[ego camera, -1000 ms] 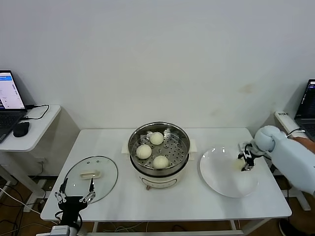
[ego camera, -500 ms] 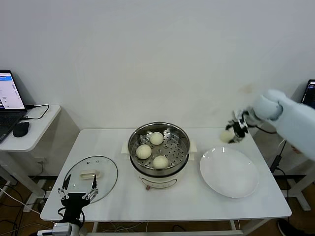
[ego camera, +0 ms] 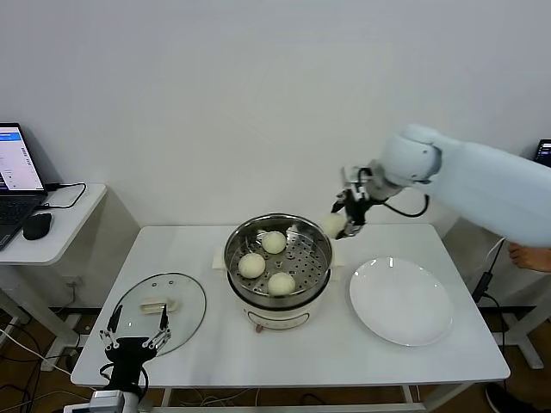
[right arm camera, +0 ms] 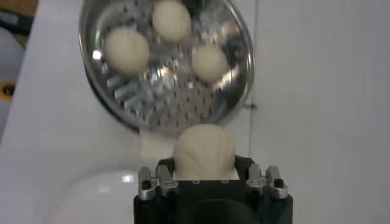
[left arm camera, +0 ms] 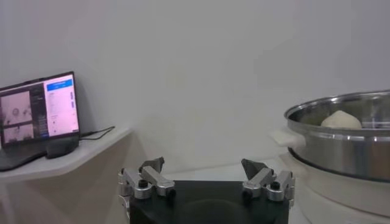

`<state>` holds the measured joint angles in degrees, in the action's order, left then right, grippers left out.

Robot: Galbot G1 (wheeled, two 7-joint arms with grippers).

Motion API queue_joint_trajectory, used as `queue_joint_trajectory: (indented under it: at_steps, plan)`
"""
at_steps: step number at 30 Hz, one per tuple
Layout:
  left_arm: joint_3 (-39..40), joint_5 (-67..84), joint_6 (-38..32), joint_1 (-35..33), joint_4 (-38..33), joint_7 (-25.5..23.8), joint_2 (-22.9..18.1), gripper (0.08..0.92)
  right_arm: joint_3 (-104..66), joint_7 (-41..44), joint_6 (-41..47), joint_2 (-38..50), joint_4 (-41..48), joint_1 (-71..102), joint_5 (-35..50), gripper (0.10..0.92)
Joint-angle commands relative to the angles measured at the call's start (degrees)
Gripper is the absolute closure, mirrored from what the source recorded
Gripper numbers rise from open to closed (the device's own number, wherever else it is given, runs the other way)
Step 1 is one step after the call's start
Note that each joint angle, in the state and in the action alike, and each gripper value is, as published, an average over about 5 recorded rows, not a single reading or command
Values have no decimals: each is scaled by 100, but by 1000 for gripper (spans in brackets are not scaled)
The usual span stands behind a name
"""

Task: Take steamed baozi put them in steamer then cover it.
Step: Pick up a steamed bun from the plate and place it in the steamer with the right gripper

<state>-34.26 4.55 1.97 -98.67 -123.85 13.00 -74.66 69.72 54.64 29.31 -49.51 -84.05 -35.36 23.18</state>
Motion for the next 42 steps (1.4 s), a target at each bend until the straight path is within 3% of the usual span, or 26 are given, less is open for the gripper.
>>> queue_joint_trajectory:
  at_steps: [1,29,37,42]
  plan:
    - [-1,3,-3,3,-27,2,-35,177,387,-599,777,-936,181,438,579,406]
    - [-62,58,-43,28,40,18,-29,177,-136,-987,935,-1266,1044,1406,-82,405]
    - [-55,49,-41,27,23,13,-34,177,-392,-1097,1013,-898,627,1187,200,236]
    - [-51,43,-32,35,0,3,-21,177,-615,-1376,1038,-201,-220,982,601,204]
